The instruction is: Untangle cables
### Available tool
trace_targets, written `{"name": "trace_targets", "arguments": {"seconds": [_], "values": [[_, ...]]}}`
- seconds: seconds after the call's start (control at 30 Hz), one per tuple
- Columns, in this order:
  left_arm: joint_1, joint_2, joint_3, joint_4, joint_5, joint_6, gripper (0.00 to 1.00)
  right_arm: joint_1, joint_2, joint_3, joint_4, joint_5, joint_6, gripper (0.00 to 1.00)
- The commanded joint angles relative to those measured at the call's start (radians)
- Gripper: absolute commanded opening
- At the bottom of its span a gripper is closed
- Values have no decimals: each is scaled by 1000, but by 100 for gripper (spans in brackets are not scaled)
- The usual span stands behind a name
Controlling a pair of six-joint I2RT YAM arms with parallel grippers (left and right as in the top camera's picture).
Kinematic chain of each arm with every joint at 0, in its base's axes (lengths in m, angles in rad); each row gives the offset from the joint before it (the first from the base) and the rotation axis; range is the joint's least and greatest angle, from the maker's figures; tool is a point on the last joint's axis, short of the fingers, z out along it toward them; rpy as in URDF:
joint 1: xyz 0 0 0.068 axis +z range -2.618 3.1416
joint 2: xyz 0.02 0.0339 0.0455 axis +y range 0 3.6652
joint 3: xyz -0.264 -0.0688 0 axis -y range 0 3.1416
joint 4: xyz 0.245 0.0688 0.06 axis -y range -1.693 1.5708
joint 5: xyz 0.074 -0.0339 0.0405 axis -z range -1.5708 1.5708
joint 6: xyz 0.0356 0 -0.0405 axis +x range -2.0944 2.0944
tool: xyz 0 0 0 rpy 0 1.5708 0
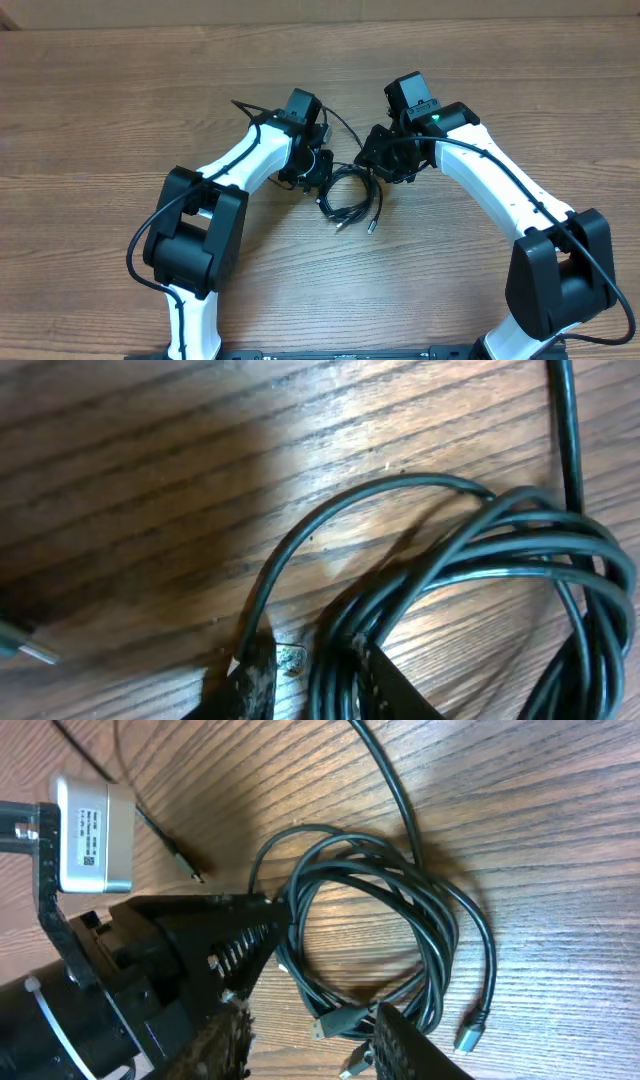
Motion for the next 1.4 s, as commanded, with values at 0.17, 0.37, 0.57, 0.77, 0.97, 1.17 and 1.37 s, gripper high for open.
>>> {"name": "trace_targets", "arguments": {"seconds": [0.17, 0.37, 0.57, 0.77, 0.97, 1.17, 1.37], "values": [[-9, 15, -153, -52, -85, -72, 4, 5, 2, -8, 15, -24, -9, 39], [-6, 14, -153, -140, -25, -60, 18, 6, 2, -8, 11, -31, -9, 39], [-11, 14, -166, -96, -24, -21, 49, 30, 2, -8, 8, -37, -13, 39], [-18, 15, -244, -31, -129, -68, 41, 36, 2, -8, 11, -37, -16, 39], [-20, 15, -279, 47, -135, -143, 13, 36, 2, -8, 8, -38, -16, 39], [5, -1, -197, 11, -89, -101, 4, 37, 2, -8, 19, -60, -48, 39], [87, -142, 21, -129, 426, 258, 4, 39, 2, -8, 48, -172, -154, 43]]}}
